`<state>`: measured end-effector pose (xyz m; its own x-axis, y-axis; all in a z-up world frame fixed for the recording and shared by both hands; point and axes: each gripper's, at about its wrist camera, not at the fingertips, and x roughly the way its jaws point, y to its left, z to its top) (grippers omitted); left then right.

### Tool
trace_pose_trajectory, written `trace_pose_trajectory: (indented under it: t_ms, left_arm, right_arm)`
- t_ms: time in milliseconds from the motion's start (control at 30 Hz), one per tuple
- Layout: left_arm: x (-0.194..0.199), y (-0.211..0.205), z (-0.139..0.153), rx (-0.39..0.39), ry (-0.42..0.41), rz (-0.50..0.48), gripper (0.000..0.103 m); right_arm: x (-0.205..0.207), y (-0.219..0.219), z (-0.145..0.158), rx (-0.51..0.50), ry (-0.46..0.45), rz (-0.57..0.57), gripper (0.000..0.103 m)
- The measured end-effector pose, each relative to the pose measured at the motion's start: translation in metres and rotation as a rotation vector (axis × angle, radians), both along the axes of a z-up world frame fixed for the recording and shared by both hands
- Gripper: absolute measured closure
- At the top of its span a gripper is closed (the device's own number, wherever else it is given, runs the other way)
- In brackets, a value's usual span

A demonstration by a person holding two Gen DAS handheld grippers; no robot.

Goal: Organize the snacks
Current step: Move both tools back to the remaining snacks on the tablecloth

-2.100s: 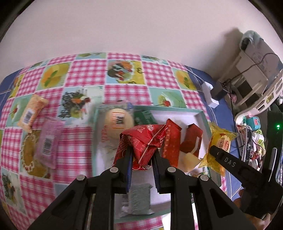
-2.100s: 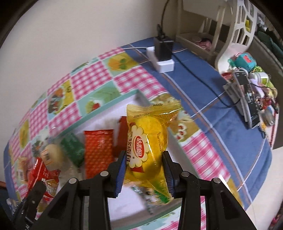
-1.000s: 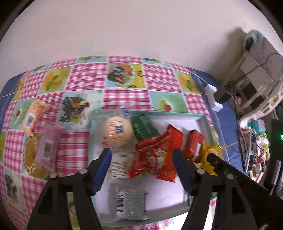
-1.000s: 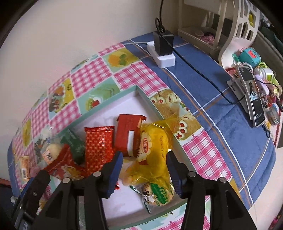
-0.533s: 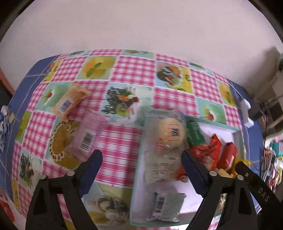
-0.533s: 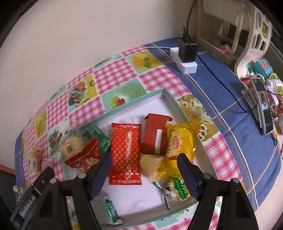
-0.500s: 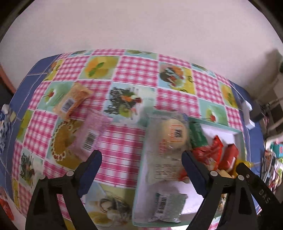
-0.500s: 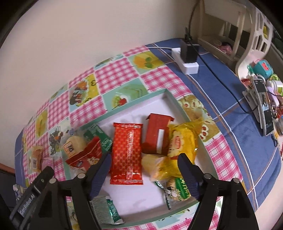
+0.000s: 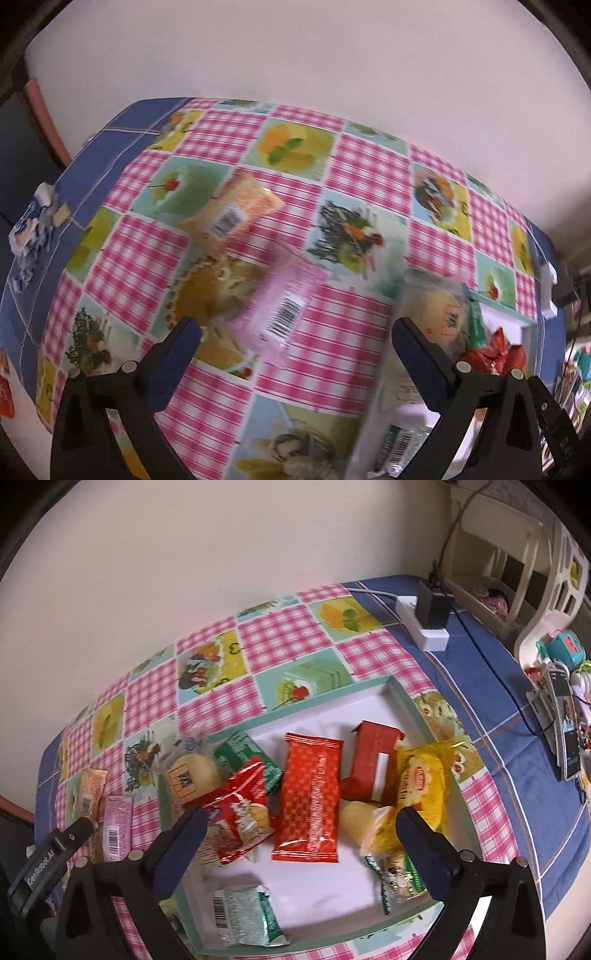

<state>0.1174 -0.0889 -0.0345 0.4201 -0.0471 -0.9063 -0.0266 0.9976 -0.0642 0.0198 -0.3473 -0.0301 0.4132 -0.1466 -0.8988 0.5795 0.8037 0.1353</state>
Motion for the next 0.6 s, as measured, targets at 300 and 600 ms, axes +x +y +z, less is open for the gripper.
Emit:
trace_pose_trajectory:
  t_ms: [300, 600]
  left_arm:
    - [0.010, 0.042, 0.002, -0.006, 0.017, 0.085, 0.000]
    - [0.016, 0.077, -0.001, -0.015, 0.051, 0.175, 0.000]
  right_arm:
    - [0.017, 0.042, 0.008, 0.014, -0.029, 0.105, 0.000]
    - [0.034, 0.097, 0.015, 0.021, -0.059, 0.239, 0.000]
